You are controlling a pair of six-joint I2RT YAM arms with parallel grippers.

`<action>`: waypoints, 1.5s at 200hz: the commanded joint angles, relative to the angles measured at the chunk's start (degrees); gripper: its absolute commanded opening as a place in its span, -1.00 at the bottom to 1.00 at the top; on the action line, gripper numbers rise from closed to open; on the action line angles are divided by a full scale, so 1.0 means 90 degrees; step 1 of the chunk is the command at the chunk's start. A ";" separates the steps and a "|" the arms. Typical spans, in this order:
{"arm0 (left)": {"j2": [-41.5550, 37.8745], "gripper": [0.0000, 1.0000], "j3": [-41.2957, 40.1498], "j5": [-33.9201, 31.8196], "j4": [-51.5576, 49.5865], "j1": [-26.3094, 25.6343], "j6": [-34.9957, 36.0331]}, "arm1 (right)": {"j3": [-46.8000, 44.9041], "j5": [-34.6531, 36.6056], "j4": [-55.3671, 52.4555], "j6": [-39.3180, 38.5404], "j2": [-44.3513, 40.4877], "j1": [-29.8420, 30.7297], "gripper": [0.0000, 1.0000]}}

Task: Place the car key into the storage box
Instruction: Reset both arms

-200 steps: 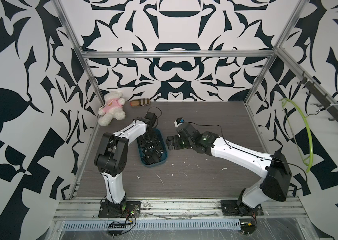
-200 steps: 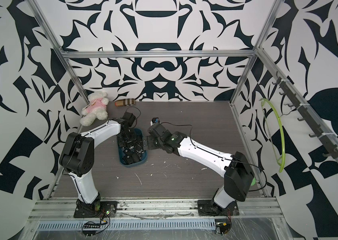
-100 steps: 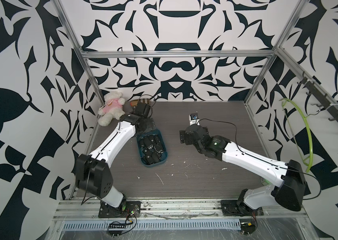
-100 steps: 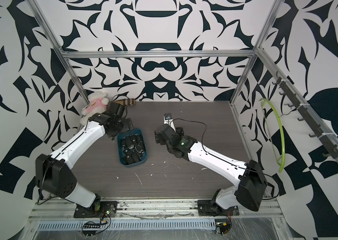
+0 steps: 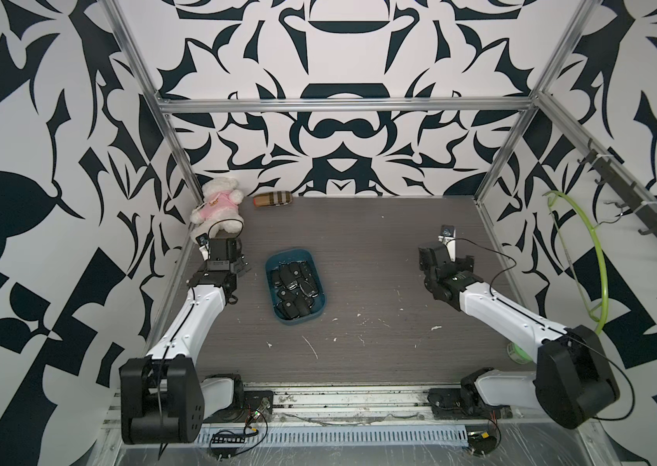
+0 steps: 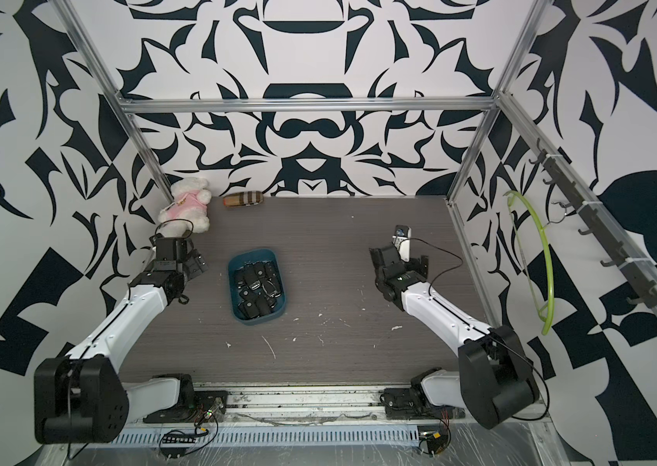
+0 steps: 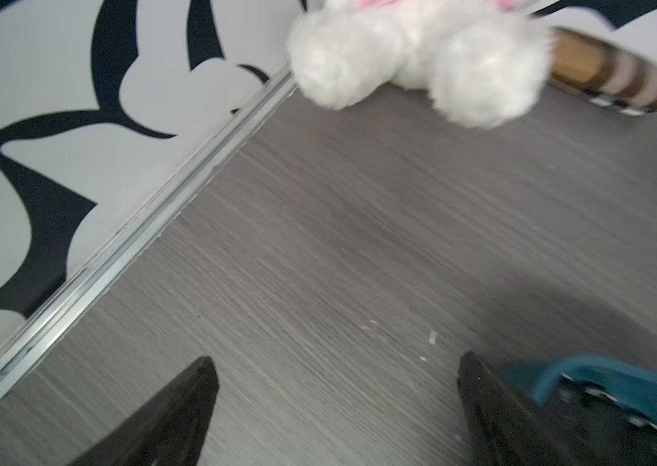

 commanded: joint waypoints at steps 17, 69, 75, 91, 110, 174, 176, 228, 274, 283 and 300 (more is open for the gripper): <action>0.0994 0.99 -0.0349 -0.0061 0.1959 0.0139 0.0531 | -0.0752 0.0003 0.2221 -0.0833 0.0550 -0.0328 0.99; 0.1336 0.98 -0.1456 0.0232 0.4821 0.0123 0.1448 | -0.1369 -0.1513 0.4660 -0.2189 0.1450 -0.0482 0.90; 0.1298 0.98 -0.1645 0.0475 0.5202 0.0148 0.1526 | -0.1442 -0.1704 0.4792 -0.2139 0.1491 -0.0593 0.98; 0.1211 0.99 -0.1936 0.0971 0.5695 0.0134 0.1745 | -0.1507 -0.1923 0.4859 -0.1855 0.1483 -0.0893 0.99; 0.1275 0.98 -0.2322 0.1625 0.6505 0.0066 0.2101 | -0.1825 -0.2690 0.5144 -0.1549 0.1326 -0.1352 0.99; 0.1715 0.98 -0.2579 0.2071 0.7447 -0.0102 0.2513 | -0.2283 -0.3333 0.6154 -0.1457 0.1563 -0.1666 0.99; 0.1694 0.98 -0.2558 0.2073 0.7377 -0.0102 0.2501 | -0.2282 -0.3326 0.6160 -0.1466 0.1567 -0.1662 0.99; 0.1680 0.99 -0.2560 0.2093 0.7324 -0.0102 0.2515 | -0.2256 -0.3325 0.6043 -0.1432 0.1520 -0.1666 0.99; 0.1693 0.98 -0.2545 0.2064 0.7316 -0.0129 0.2532 | -0.2255 -0.3330 0.6032 -0.1434 0.1525 -0.1661 0.99; 0.1680 0.98 -0.2549 0.2065 0.7304 -0.0131 0.2535 | -0.2256 -0.3330 0.6029 -0.1436 0.1523 -0.1664 0.99; 0.1697 0.98 -0.2529 0.2087 0.7266 -0.0131 0.2547 | -0.2255 -0.3330 0.6032 -0.1431 0.1520 -0.1666 0.99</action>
